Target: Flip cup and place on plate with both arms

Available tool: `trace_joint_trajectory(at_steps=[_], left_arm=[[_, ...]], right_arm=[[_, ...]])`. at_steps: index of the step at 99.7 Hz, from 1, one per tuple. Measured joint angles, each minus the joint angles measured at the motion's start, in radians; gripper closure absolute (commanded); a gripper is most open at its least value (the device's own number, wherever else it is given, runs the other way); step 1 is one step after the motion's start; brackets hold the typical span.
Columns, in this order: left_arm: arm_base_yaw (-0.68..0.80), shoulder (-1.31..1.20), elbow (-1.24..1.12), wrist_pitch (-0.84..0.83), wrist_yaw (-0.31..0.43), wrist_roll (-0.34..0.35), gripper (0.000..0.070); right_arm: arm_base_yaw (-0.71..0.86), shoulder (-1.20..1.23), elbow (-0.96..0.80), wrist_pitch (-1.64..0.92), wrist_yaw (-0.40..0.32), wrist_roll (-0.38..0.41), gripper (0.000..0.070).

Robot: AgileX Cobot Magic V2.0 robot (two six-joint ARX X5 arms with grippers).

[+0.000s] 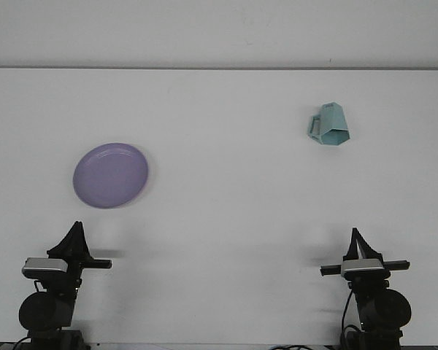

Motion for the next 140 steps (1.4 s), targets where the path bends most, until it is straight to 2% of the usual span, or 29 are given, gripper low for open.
trace_joint_trajectory(at_steps=[8,19,43,56,67,91,98,104,113,120,128,132,140], left_arm=[[0.0,0.0,0.0,0.0,0.0,0.0,0.0688],[0.0,0.0,0.0,0.0,0.0,0.0,0.0688],[0.0,0.0,0.0,0.0,0.0,-0.001,0.0688],[0.0,0.0,0.0,-0.003,0.0,-0.012,0.0688],[0.0,0.0,0.0,-0.007,0.0,-0.019,0.0688],[0.0,0.0,0.0,-0.007,0.0,-0.023,0.0688],[0.0,0.0,0.0,-0.007,0.0,-0.023,0.0688],[0.0,0.0,0.0,-0.007,0.0,-0.023,0.0688],[0.0,0.0,0.0,-0.007,0.0,-0.023,0.0688],[0.0,0.0,0.0,-0.007,0.0,-0.023,0.0688],[0.0,0.0,0.0,-0.007,0.0,-0.023,0.0688],[0.0,0.0,0.0,-0.007,0.0,-0.023,0.0688],[0.0,0.0,0.0,-0.007,0.0,-0.023,0.0688]], right_arm=[[0.0,0.0,0.0,0.006,-0.001,0.034,0.07],[0.0,0.0,0.0,0.027,-0.001,0.122,0.07],[0.0,0.0,0.021,0.116,0.001,0.438,0.07],[0.0,0.038,0.136,0.06,0.059,0.492,0.07],[0.0,0.131,0.266,0.013,0.127,0.475,0.07],[0.0,0.491,0.51,0.008,0.129,0.31,0.07],[0.0,0.599,0.539,0.063,0.128,0.264,0.0677],[0.0,0.687,0.542,0.132,0.129,0.224,0.0611],[0.0,0.814,0.541,0.231,0.128,0.166,0.0468],[0.0,0.899,0.541,0.326,0.128,0.125,0.0331],[0.0,0.998,0.541,0.439,0.128,0.081,0.0224],[0.0,1.052,0.541,0.492,0.128,0.06,0.0202],[0.0,1.166,0.541,0.59,0.128,0.02,0.0202]])
